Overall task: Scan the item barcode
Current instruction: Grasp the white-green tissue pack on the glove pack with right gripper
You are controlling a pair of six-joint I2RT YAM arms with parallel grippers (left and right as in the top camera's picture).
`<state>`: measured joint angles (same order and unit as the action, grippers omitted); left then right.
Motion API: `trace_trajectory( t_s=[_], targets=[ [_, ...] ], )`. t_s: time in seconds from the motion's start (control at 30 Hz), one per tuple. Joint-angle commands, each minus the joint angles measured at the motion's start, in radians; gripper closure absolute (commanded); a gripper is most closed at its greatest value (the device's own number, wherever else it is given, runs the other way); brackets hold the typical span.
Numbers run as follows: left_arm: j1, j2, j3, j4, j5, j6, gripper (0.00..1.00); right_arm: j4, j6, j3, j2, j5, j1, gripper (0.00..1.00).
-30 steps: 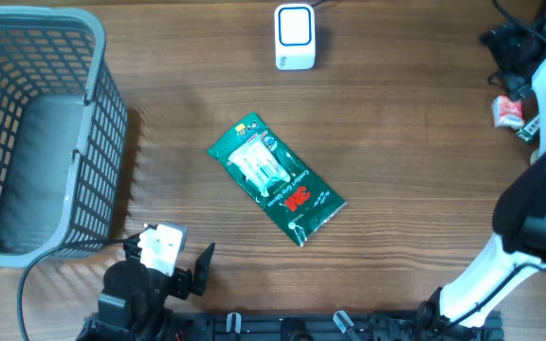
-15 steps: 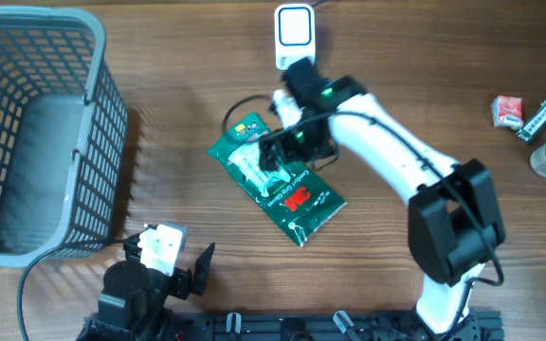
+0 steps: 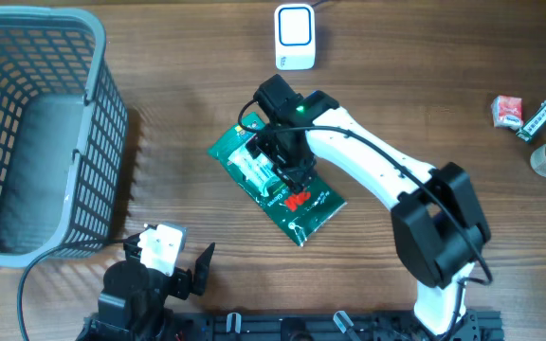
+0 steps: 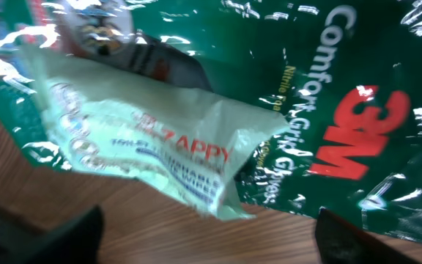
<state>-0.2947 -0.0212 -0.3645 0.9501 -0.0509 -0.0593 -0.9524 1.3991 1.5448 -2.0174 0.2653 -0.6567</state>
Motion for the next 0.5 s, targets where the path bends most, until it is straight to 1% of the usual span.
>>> trace_trajectory(
  t_s=[0.0,0.03,0.07,0.1,0.13,0.17,0.2,0.27,0.33,0.37,0.4,0.47],
  targets=[
    [0.0,0.003,0.002,-0.002,-0.005,-0.012,0.0,0.021,0.041,-0.001,-0.091,0.099,0.001,0.23],
    [0.0,0.003,0.002,-0.002,-0.005,-0.012,0.0,0.026,0.041,-0.001,-0.107,0.11,0.001,0.27],
    [0.0,0.003,0.002,-0.002,-0.005,-0.012,0.0,0.03,0.041,-0.001,-0.12,0.099,0.001,0.33],
    [0.0,0.003,0.002,-0.002,-0.005,-0.012,0.0,0.031,0.041,-0.001,-0.127,0.069,0.001,0.37],
    [0.0,0.003,0.002,-0.002,-0.005,-0.012,0.0,0.031,0.041,-0.001,-0.129,0.002,0.001,0.54],
    [0.0,0.003,0.002,-0.002,-0.005,-0.012,0.0,0.026,0.04,-0.001,-0.13,-0.101,0.001,0.82],
    [0.0,0.003,0.002,-0.002,-0.005,-0.012,0.0,0.01,0.04,-0.001,-0.13,-0.206,0.002,0.96],
    [0.0,0.003,0.002,-0.002,-0.005,-0.012,0.0,-0.021,0.039,0.0,-0.126,-0.253,0.002,0.96],
    [0.0,0.003,0.002,-0.002,-0.005,-0.012,0.0,-0.089,0.039,0.001,-0.09,-0.32,0.005,0.96],
    [0.0,0.003,0.002,-0.002,-0.005,-0.012,0.0,-0.161,0.002,0.013,-0.04,-0.42,0.005,0.96],
    [0.0,0.003,0.002,-0.002,-0.005,-0.012,0.0,-0.208,-0.11,0.024,0.027,-0.57,0.004,0.96],
    [0.0,0.003,0.002,-0.002,-0.005,-0.012,0.0,-0.211,-0.409,0.026,0.113,-0.805,0.004,0.95]
  ],
)
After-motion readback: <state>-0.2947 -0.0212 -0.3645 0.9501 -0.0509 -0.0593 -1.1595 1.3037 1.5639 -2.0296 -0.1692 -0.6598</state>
